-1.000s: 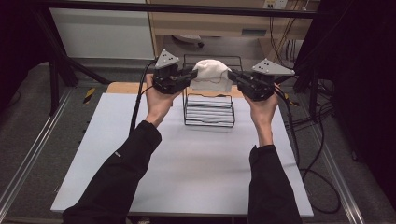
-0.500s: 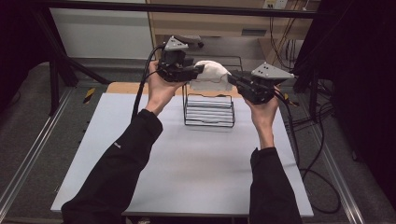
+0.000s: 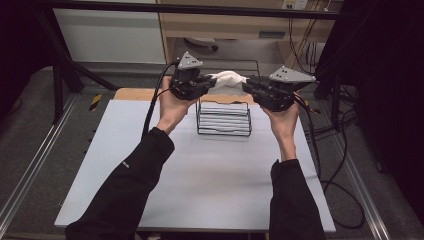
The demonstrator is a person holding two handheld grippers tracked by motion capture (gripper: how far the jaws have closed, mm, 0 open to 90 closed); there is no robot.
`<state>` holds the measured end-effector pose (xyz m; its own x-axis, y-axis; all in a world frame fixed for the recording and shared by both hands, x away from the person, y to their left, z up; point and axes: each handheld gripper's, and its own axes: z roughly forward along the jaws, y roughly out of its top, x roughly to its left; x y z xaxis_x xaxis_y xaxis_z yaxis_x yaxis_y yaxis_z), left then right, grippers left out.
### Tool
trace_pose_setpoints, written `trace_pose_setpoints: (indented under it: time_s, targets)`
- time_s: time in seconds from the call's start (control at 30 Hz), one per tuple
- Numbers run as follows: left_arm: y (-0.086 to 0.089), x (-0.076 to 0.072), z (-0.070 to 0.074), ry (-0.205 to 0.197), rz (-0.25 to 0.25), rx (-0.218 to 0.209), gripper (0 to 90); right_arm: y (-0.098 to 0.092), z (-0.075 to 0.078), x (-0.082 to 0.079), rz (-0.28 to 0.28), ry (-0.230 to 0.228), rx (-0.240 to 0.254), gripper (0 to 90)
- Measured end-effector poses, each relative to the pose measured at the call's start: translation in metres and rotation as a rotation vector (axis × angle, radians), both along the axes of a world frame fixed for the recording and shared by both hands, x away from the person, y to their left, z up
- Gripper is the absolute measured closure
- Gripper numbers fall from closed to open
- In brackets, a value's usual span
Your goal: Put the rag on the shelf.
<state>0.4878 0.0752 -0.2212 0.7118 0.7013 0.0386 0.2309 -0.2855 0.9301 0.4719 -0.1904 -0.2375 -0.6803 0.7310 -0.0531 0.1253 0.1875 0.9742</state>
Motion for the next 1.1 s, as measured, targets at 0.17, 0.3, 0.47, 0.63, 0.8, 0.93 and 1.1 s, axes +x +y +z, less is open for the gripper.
trace_pose_setpoints:
  time_s: [0.17,0.3,0.47,0.63,0.8,0.93,1.1]
  targets:
    - [-0.001,0.000,-0.008,0.001,-0.006,0.015,80.0,0.001,0.014,-0.008,0.018,-0.025,0.015,63.7]
    - [0.002,-0.001,-0.013,0.002,-0.018,0.026,79.8,0.010,0.020,-0.005,-0.009,0.018,0.006,79.2]
    - [0.005,-0.002,-0.018,0.018,-0.034,0.047,77.7,0.020,0.014,0.008,-0.047,0.085,0.009,88.1]
    - [0.009,-0.004,-0.016,0.044,-0.043,0.035,67.7,0.026,0.001,0.011,-0.051,0.124,-0.018,90.0]
    - [0.010,-0.005,-0.005,0.051,-0.033,-0.022,66.8,0.024,-0.009,0.012,-0.058,0.146,-0.030,90.0]
    - [-0.002,0.000,-0.010,0.078,-0.013,-0.008,75.4,0.025,-0.014,0.013,-0.053,0.153,-0.037,89.9]
    - [-0.011,0.008,-0.027,0.097,0.015,0.035,85.2,0.022,-0.020,0.015,-0.061,0.159,-0.047,90.0]
